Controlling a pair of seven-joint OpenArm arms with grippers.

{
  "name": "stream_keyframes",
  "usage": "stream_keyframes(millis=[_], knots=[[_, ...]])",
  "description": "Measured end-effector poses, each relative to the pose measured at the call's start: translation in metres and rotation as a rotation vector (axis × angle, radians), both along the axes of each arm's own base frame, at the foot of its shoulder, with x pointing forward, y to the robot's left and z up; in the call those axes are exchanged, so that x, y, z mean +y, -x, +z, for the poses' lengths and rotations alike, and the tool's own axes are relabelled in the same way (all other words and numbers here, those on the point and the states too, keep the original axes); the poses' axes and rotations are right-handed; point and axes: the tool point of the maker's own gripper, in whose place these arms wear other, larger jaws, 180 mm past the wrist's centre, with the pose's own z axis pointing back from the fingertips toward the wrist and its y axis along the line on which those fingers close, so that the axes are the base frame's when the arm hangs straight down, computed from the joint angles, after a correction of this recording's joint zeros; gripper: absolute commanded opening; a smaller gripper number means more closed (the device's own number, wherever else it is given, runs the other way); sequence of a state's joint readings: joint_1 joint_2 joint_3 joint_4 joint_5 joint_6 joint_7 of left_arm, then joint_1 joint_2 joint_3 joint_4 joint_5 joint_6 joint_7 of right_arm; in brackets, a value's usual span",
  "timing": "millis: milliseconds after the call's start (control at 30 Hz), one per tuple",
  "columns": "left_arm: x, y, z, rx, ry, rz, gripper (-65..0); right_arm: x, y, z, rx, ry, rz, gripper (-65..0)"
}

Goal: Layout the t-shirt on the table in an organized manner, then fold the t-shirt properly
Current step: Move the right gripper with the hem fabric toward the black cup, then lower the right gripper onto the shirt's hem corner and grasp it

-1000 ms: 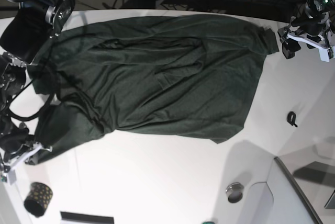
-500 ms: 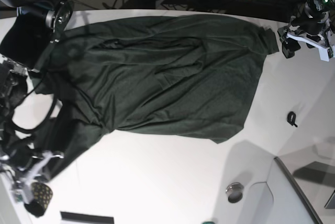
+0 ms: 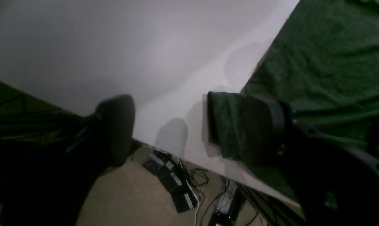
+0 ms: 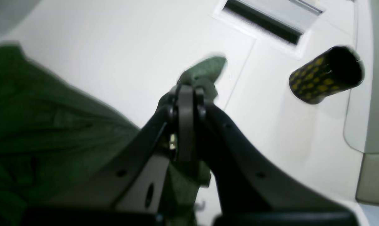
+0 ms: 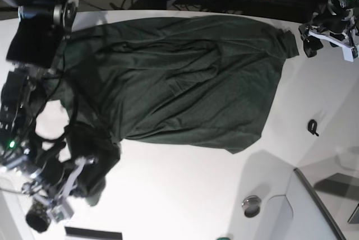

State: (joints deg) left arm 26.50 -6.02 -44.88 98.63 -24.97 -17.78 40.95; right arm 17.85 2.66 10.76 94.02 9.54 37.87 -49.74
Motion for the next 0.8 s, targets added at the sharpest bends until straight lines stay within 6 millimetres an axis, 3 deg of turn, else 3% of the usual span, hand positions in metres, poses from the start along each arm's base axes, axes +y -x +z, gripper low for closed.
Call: stream_keyframes(millis=[167, 267, 500, 633, 733, 800], knots=[[0.0, -0.003, 0.001, -0.008, -0.001, 0.0, -13.5, 0.025, 0.036, -0.013, 0.013, -0.001, 0.049, -64.8], [0.0, -0.004, 0.001, -0.009, 0.0, 0.001, -13.5, 0.031, 0.06, -0.03, 0.057, -0.011, 0.053, -64.8], [0.0, -0.004, 0.002, -0.012, 0.001, 0.0, -13.5, 0.05, 0.116, -0.09, 0.234, -0.079, 0.053, -64.8], [-0.001, -0.005, 0.001, -0.011, 0.003, -0.003, -13.5, 0.058, 0.146, -0.147, 0.426, -0.113, 0.054, -64.5], [-0.002, -0.005, 0.001, -0.012, 0.004, -0.004, -13.5, 0.061, 0.161, -0.17, 0.515, -0.126, 0.051, -56.1], [-0.002, -0.005, 0.001, -0.012, 0.004, -0.005, -13.5, 0.062, 0.158, -0.167, 0.501, -0.132, 0.05, -44.9]])
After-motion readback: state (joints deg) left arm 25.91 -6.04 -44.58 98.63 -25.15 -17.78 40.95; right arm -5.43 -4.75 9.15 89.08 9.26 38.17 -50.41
